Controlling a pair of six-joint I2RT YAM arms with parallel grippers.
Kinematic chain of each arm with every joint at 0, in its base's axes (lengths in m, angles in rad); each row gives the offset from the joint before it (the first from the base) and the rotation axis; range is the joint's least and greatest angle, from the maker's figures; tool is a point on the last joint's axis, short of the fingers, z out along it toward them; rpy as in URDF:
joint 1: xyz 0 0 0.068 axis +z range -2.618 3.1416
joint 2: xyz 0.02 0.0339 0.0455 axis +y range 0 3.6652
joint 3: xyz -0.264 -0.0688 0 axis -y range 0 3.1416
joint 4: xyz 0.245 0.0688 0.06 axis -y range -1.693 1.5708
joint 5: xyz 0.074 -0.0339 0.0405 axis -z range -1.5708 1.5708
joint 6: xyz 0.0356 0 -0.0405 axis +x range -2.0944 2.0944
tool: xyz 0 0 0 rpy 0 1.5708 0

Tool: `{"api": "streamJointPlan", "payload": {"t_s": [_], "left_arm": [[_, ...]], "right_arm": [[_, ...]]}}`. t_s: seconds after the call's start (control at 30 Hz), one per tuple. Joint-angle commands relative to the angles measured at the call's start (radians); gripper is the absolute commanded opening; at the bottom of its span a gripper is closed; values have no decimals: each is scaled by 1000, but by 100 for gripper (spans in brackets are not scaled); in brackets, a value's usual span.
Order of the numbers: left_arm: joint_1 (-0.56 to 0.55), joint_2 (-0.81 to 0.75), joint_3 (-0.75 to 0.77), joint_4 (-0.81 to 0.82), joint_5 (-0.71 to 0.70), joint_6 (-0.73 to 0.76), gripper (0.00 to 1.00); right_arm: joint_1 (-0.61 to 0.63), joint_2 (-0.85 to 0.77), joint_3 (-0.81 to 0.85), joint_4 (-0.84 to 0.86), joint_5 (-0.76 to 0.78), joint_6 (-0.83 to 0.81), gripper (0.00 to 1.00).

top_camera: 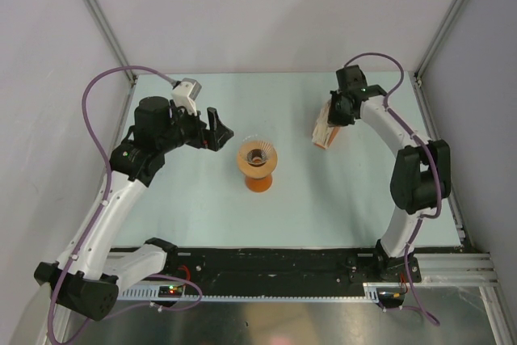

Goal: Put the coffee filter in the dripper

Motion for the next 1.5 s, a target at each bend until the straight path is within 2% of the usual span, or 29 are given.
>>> {"api": "streamJointPlan", "payload": {"t_s": [0.0, 0.2, 0.3, 0.5, 0.63, 0.77, 0.93, 1.17, 1.37, 1.47], "left_arm": [[7, -12, 31, 21, -5, -5, 100], [9, -8, 37, 21, -10, 3, 100], [10, -6, 41, 21, -7, 11, 100], [12, -14, 61, 19, 49, 77, 100], [15, -13, 77, 0, 156, 162, 100], [15, -15, 83, -11, 295, 243, 100], [11, -17, 77, -12, 367, 294, 100], [-26, -33, 52, -15, 465, 365, 98], [-57, -49, 33, -22, 474, 398, 95], [-59, -56, 21, -23, 477, 317, 96]], "right_arm": [[-16, -149, -11, -13, -48, -30, 0], [-51, -271, -44, -26, -148, -76, 0], [-85, -332, -48, -46, -271, -129, 0], [-118, -473, -78, -110, -537, -408, 0], [-116, -567, -91, -198, -699, -603, 0], [-85, -662, -113, -268, -806, -774, 0], [47, -764, -145, -311, -798, -896, 0], [197, -781, -145, -331, -789, -902, 0], [210, -772, -129, -259, -874, -768, 0], [204, -770, -122, -216, -921, -702, 0]]}}
